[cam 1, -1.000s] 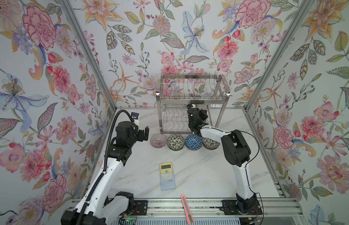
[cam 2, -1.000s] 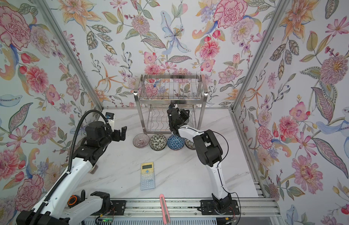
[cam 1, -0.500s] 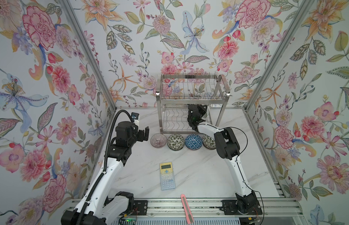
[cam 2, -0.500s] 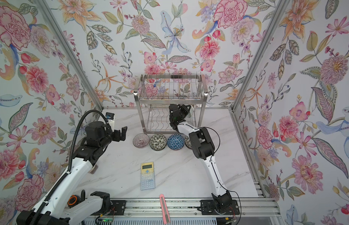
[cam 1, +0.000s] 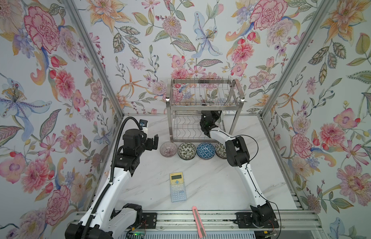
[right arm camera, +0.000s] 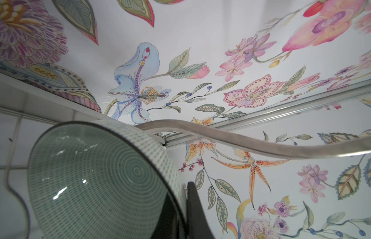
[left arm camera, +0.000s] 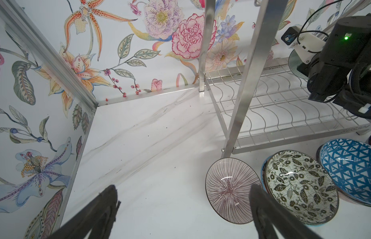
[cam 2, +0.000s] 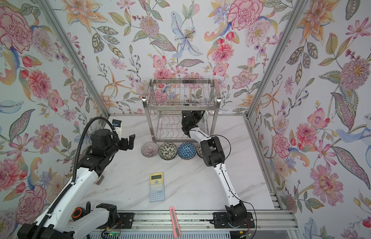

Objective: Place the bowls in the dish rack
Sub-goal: 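Carry the green bowl with the right gripper into a rack slot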

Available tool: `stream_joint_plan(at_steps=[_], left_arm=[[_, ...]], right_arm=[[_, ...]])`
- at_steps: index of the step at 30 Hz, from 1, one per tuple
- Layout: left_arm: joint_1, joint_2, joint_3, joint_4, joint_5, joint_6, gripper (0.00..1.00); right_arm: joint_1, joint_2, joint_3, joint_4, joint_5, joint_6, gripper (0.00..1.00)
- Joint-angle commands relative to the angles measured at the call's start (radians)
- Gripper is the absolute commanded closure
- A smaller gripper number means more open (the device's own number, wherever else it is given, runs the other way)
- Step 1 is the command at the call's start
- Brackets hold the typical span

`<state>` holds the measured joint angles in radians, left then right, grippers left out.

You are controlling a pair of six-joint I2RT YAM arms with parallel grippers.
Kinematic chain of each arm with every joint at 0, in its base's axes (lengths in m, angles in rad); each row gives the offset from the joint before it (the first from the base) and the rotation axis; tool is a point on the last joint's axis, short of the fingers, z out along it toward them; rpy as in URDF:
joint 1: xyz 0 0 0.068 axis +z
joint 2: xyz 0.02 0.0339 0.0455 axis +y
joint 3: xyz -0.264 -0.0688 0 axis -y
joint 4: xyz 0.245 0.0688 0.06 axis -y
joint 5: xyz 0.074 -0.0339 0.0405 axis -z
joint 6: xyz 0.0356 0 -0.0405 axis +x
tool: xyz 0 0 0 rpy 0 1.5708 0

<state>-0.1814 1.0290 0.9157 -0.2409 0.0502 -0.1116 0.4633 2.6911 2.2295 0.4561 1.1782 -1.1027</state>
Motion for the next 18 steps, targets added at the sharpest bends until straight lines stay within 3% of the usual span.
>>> stream_joint_plan(at_steps=[1, 10, 18], left_arm=[[0.012, -0.006, -0.017, 0.012, 0.02, 0.007, 0.01], [0.011, -0.004, -0.017, 0.01, 0.02, 0.007, 0.01], [0.011, 0.0, -0.018, 0.007, 0.027, 0.007, 0.01]], right_arm=[[0.001, 0.019, 0.066, -0.001, 0.008, 0.004, 1.0], [0.021, 0.012, 0.062, -0.084, -0.012, 0.083, 1.0], [0.025, -0.065, 0.042, -0.356, -0.05, 0.337, 0.8]])
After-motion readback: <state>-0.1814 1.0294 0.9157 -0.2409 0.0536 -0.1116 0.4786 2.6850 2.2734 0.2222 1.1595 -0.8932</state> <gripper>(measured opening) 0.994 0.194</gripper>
